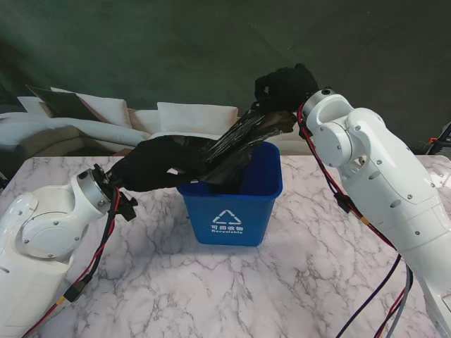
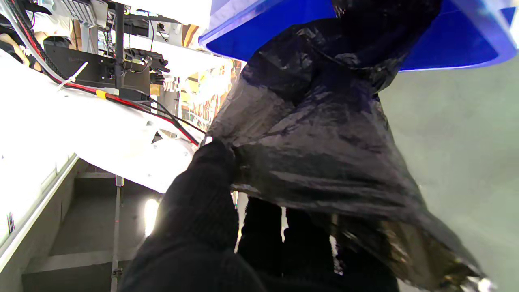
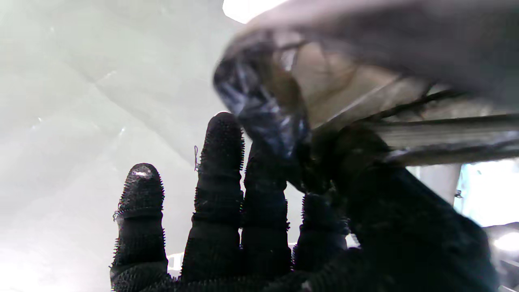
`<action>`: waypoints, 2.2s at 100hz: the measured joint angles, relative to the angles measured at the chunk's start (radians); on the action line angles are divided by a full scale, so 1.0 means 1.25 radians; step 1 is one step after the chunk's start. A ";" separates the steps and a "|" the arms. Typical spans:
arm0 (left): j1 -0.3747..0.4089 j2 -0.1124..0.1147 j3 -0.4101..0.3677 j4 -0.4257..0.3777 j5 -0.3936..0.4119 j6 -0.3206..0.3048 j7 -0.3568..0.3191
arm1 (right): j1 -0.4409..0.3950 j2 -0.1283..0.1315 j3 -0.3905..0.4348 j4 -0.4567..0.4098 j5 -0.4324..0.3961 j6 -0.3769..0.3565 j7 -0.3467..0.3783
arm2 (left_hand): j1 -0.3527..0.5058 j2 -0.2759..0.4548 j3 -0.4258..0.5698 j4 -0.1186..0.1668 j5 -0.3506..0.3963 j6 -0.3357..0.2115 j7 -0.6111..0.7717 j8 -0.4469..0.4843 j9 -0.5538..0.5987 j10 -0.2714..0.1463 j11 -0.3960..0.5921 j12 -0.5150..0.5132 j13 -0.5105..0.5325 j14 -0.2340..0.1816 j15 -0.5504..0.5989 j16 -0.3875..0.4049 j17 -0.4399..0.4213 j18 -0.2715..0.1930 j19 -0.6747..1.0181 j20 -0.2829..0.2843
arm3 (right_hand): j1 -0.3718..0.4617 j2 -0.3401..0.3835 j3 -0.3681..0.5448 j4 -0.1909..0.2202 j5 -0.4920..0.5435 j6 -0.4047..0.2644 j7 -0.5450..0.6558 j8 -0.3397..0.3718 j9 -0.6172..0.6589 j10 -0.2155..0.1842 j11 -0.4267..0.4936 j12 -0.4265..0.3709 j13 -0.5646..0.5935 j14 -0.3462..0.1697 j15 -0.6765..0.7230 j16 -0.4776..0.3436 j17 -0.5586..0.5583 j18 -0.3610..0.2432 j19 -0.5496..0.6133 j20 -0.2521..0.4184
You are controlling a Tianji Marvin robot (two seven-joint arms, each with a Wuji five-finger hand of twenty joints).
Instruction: Fit the garbage bag over the bin
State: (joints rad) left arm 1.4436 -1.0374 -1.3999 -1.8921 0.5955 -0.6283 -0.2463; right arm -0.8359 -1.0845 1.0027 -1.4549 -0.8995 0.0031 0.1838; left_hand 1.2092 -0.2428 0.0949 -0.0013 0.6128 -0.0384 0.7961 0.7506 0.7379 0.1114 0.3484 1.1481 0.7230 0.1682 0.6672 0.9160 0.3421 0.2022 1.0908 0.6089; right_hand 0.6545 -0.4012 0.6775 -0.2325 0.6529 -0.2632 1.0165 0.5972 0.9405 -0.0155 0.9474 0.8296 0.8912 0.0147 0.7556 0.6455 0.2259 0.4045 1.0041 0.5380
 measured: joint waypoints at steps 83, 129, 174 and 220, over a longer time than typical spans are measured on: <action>-0.079 -0.001 0.073 0.061 -0.014 0.104 -0.012 | -0.119 -0.004 0.150 -0.110 0.170 0.065 0.033 | 0.000 0.000 0.000 0.000 0.000 0.000 0.000 0.005 0.009 -0.005 0.013 0.001 0.007 0.000 0.020 0.004 0.000 0.004 0.000 0.000 | -0.474 0.141 -0.124 0.116 -0.401 0.321 -0.699 -0.179 -0.565 0.140 -0.475 -0.496 -0.334 0.102 -0.476 -0.270 -0.136 -0.003 -0.150 -0.016; -0.085 0.000 0.074 0.067 -0.015 0.121 -0.026 | -0.170 -0.008 0.192 -0.181 0.180 0.157 -0.019 | 0.000 0.000 0.000 0.000 0.000 0.000 0.000 0.006 0.009 -0.005 0.013 0.001 0.007 0.000 0.021 0.009 0.000 0.004 0.000 0.000 | -0.414 0.150 -0.150 0.116 -0.386 0.312 -0.735 -0.145 -0.573 0.150 -0.455 -0.490 -0.337 0.115 -0.478 -0.270 -0.167 0.016 -0.195 -0.016; -0.089 0.001 0.080 0.073 -0.017 0.131 -0.039 | -0.167 -0.025 0.195 -0.196 0.244 0.234 -0.041 | 0.000 0.000 0.000 0.000 0.000 0.000 0.000 0.006 0.009 -0.005 0.013 0.002 0.007 0.000 0.022 0.010 0.000 0.004 0.000 0.000 | -0.414 0.196 -0.175 0.120 -0.385 0.312 -0.717 -0.144 -0.564 0.142 -0.456 -0.490 -0.337 0.127 -0.478 -0.270 -0.177 0.016 -0.219 -0.017; -0.099 0.001 0.078 0.074 -0.018 0.138 -0.045 | -0.228 -0.040 0.292 -0.223 0.229 0.180 -0.112 | 0.000 0.000 0.000 0.000 0.000 0.000 0.000 0.006 0.009 -0.005 0.013 0.002 0.007 0.000 0.025 0.010 0.001 0.004 0.000 0.000 | -0.145 0.253 -0.315 0.142 -0.392 0.242 -0.638 -0.126 -0.565 0.119 -0.408 -0.473 -0.338 0.108 -0.478 -0.270 -0.149 -0.008 -0.184 0.018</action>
State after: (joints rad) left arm 1.3202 -1.0360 -1.3022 -1.7997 0.5727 -0.4556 -0.3031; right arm -1.1210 -1.1348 1.3682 -1.7337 -0.6138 0.2280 0.0443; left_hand 1.2092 -0.2428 0.0949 -0.0014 0.6128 -0.0390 0.7962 0.7585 0.7490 0.1047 0.3652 1.1502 0.7318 0.1685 0.6986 0.9290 0.3430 0.2076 1.0907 0.6093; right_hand 0.4732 -0.0853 0.2837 -0.0548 0.1628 0.0396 0.2188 0.4403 0.2339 0.1336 0.4378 0.2387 0.4691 0.1491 0.1580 0.3082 0.0401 0.3944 0.7740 0.5600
